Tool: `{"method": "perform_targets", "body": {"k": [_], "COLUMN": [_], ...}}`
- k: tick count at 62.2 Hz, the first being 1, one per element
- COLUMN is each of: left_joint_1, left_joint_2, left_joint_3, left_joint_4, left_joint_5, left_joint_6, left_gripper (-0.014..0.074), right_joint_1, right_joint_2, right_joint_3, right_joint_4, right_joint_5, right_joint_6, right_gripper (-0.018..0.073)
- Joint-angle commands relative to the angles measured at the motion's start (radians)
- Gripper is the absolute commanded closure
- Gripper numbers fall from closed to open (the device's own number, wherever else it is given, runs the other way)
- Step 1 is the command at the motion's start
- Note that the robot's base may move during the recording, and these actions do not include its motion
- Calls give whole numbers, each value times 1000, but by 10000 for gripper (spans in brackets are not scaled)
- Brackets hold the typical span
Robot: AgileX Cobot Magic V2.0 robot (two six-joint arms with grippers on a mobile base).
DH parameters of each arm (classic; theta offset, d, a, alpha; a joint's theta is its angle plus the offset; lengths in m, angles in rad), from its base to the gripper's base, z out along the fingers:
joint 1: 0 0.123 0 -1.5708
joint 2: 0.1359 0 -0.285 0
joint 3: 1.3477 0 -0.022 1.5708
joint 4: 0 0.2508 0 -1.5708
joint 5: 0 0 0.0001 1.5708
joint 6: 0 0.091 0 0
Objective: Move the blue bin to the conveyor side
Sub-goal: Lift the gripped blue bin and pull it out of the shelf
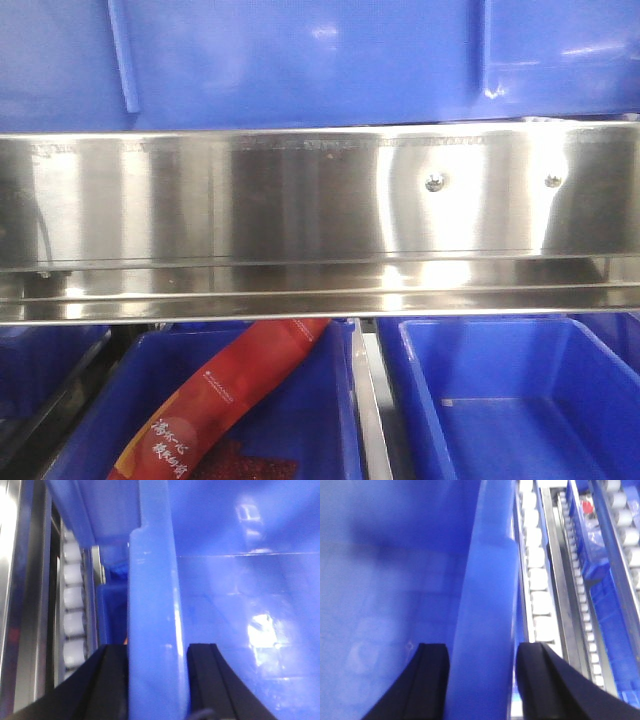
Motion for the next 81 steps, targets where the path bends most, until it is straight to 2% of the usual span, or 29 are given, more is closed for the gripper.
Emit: {"method": "perform_targets", "body": {"k": [1,26,41,55,81], "left_joint_1": [-3,-3,-3,-3,-3], "left_joint_2": [-67,-178,-246,-293,-466], "left_joint_3": [-11,-11,-11,-5,226], "left_joint_4": [-22,-18,-11,-1,4], "left_joint_5": [-16,18,84,84,70], "left_joint_6": [-8,-11,-35,-61,-89], "left_gripper": [613,613,613,613,613], "right_joint_1": [0,19,57,58,58], "right_joint_2": [-17,-50,-124,-190,-356], "right_joint_3": [-45,-60,-60,-28,162], "right_joint_4": [-31,-31,-31,-31,-31], "right_joint_5": [-49,-49,-49,-49,-49], "right_joint_6": [6,6,19,37,37], "right_gripper": [640,640,640,640,640]}}
